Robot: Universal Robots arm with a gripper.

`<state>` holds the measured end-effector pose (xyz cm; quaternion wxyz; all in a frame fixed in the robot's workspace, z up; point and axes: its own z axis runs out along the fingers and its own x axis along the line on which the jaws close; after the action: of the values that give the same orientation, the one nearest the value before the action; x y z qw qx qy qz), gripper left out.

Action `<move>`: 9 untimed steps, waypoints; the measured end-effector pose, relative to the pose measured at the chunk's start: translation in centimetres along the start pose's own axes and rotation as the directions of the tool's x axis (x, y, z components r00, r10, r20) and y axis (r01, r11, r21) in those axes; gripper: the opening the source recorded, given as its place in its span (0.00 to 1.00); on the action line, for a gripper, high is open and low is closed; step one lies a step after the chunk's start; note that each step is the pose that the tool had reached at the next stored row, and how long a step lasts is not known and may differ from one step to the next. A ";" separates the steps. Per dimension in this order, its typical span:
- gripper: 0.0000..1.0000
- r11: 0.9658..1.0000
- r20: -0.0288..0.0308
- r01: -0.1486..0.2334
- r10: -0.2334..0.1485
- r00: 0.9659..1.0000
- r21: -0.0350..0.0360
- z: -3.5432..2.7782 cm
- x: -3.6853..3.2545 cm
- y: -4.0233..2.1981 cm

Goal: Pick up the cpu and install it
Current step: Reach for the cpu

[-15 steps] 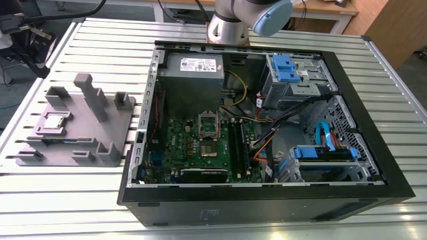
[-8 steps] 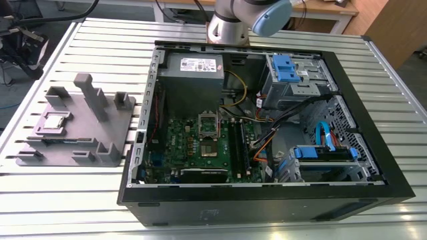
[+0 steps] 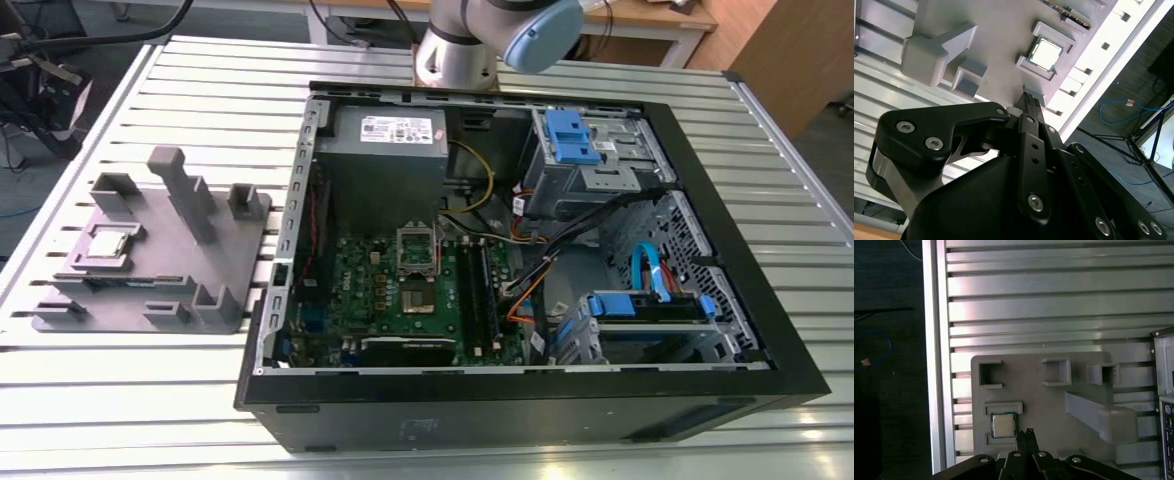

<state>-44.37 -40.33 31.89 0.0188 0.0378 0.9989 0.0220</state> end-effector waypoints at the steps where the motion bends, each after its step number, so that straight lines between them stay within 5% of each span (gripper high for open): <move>1: 0.11 1.000 0.000 0.000 0.000 1.000 0.000 0.05 0.03 -0.01; 9: 0.11 1.000 0.000 0.000 0.000 1.000 0.000 0.99 0.58 -0.09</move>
<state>-44.91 -40.33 30.87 0.0188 0.0377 0.9989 0.0220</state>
